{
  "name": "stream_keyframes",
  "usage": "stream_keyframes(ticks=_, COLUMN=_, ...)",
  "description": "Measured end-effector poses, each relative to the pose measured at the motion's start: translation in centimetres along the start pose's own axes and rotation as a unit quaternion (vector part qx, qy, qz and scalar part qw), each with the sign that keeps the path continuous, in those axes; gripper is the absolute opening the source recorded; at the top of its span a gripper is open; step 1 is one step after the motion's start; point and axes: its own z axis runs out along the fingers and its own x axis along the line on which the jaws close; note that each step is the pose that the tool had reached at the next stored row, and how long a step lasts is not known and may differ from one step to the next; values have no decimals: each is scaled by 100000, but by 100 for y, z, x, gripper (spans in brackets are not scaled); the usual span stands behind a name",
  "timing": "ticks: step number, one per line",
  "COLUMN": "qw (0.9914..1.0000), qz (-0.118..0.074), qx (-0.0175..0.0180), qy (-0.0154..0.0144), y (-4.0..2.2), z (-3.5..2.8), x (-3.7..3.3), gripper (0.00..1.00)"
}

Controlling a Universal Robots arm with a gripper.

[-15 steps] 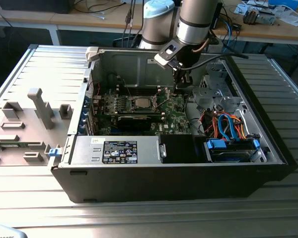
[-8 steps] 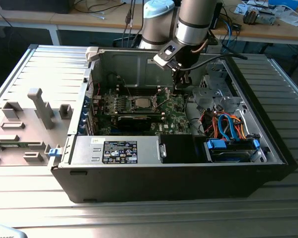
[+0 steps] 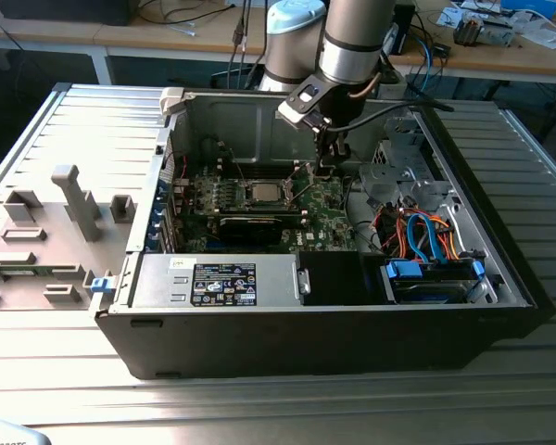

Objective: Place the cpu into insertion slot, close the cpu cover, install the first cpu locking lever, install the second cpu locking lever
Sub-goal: 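Close the cpu cover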

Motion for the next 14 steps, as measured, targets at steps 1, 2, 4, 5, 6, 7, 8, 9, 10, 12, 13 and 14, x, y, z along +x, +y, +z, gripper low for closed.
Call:
stream_keyframes(ticks=1, qw=100000, qz=-4, qx=3, qy=2, y=-12, z=0, x=1, gripper=11)
stream_keyframes(ticks=2, qw=100000, qz=-4, qx=1, qy=13, y=-26, z=1, x=3, gripper=11)
stream_keyframes(ticks=4, qw=100000, qz=0, qx=3, qy=16, y=-64, z=3, x=7, gripper=11)
stream_keyframes(ticks=5, qw=100000, qz=8, qx=-7, qy=51, y=-79, z=5, x=9, gripper=11)
stream_keyframes(ticks=6, qw=100000, qz=4, qx=-10, qy=36, y=-88, z=5, x=9, gripper=11)
stream_keyframes(ticks=7, qw=100000, qz=1, qx=-1, qy=14, y=-105, z=4, x=11, gripper=11)
stream_keyframes(ticks=8, qw=100000, qz=2, qx=-2, qy=14, y=-114, z=4, x=12, gripper=11)
stream_keyframes(ticks=9, qw=100000, qz=1, qx=-2, qy=12, y=-123, z=4, x=12, gripper=11)
stream_keyframes(ticks=10, qw=100000, qz=0, qx=-4, qy=15, y=-131, z=4, x=13, gripper=11)
stream_keyframes(ticks=12, qw=100000, qz=-3, qx=-11, qy=17, y=-147, z=5, x=15, gripper=11)
stream_keyframes(ticks=13, qw=100000, qz=-1, qx=-18, qy=28, y=-157, z=6, x=16, gripper=11)
stream_keyframes(ticks=14, qw=100000, qz=0, qx=-18, qy=19, y=-167, z=6, x=17, gripper=11)
